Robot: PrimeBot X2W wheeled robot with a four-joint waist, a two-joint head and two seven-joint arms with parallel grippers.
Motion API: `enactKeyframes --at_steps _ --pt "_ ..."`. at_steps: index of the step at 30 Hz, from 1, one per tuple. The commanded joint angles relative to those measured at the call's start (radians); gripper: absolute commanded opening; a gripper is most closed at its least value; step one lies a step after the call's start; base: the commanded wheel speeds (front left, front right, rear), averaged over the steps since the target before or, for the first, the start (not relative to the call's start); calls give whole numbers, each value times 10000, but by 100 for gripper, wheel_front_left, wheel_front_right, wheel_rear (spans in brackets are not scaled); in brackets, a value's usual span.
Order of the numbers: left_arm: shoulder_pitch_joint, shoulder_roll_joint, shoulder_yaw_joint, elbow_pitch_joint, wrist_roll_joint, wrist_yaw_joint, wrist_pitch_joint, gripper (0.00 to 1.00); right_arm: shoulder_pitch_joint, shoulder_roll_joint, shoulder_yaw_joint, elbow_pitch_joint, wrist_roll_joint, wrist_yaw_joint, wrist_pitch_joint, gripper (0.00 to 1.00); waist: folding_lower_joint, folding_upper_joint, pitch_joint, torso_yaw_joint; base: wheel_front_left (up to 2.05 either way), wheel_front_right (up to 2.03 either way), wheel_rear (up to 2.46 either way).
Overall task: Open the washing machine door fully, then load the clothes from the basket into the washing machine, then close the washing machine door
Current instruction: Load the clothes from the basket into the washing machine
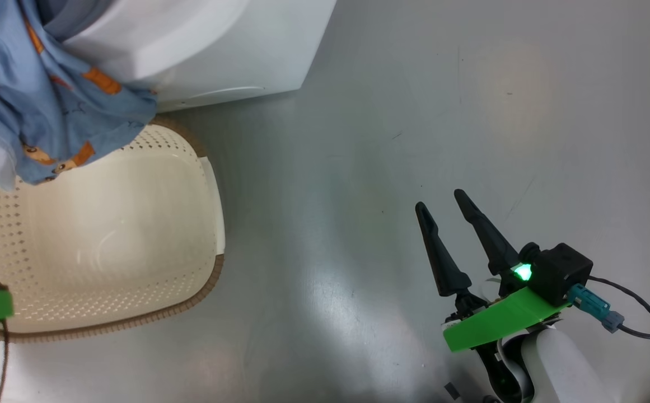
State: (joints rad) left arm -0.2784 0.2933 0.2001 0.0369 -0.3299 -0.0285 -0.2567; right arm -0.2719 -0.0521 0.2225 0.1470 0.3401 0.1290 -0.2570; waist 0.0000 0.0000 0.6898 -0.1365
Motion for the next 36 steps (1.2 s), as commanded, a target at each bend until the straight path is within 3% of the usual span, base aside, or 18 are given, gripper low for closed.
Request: enactKeyframes --at_steps 1,19,36 --pt "273 244 394 -156 93 -24 -51 100 97 19 230 -155 -194 17 -48 100 0 0 -3 13 0 0 0" --pt "1864 -630 400 667 594 -599 -51 100 12 19 261 -101 -258 17 -48 100 0 0 14 36 0 0 0" --pt "2304 -942 658 1097 850 -796 -51 100 48 19 220 -23 -273 17 -48 100 0 0 -111 9 0 0 0"
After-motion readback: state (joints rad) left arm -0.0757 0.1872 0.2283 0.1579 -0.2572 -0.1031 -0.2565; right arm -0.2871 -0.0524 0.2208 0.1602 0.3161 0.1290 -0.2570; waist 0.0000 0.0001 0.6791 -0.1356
